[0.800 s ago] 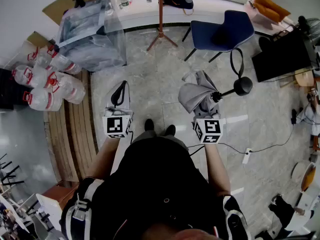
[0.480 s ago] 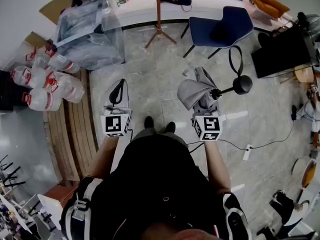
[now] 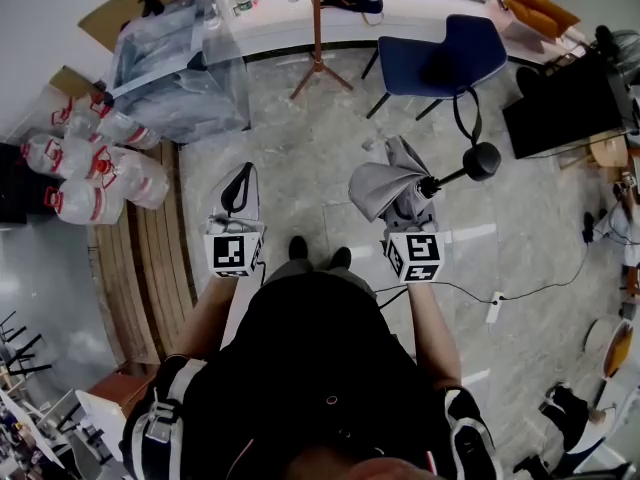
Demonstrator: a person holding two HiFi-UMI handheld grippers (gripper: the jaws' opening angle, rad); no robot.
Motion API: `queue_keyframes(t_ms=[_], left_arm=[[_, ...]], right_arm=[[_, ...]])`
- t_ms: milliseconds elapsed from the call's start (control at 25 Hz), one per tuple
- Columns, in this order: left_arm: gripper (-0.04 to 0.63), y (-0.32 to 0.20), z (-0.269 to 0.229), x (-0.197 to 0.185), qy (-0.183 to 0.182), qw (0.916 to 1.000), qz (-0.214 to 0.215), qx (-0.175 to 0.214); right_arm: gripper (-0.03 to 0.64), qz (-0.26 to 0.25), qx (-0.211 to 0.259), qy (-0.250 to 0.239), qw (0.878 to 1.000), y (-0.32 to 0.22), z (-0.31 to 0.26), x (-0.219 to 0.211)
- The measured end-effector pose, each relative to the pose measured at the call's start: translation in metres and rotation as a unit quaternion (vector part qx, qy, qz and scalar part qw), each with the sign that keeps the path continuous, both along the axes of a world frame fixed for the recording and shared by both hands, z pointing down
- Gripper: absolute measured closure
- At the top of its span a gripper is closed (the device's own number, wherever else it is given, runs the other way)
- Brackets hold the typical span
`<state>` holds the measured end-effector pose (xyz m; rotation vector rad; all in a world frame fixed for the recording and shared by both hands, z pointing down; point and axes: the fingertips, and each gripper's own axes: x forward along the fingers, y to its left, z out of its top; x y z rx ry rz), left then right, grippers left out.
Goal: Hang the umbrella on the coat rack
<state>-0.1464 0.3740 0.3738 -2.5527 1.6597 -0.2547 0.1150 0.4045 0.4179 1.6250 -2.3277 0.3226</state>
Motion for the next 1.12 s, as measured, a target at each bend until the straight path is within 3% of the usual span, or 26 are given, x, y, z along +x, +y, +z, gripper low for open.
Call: queue_keyframes(t_ms=[440,1120], left_arm=[[0.594,-0.006,0.001,0.005,-0.005,1.0,0.002,-0.001],[0.594,-0.022,0.004,0.03,-0.01,0.9993,-0.037,-0.003]], right_arm=[[0.511,-0.01,-0.008,-0.005,1.0,-0.018,0.008,0.001],[0.512,-0.092,-0.009,0.012,0.996,-0.076,0.003,0.024]])
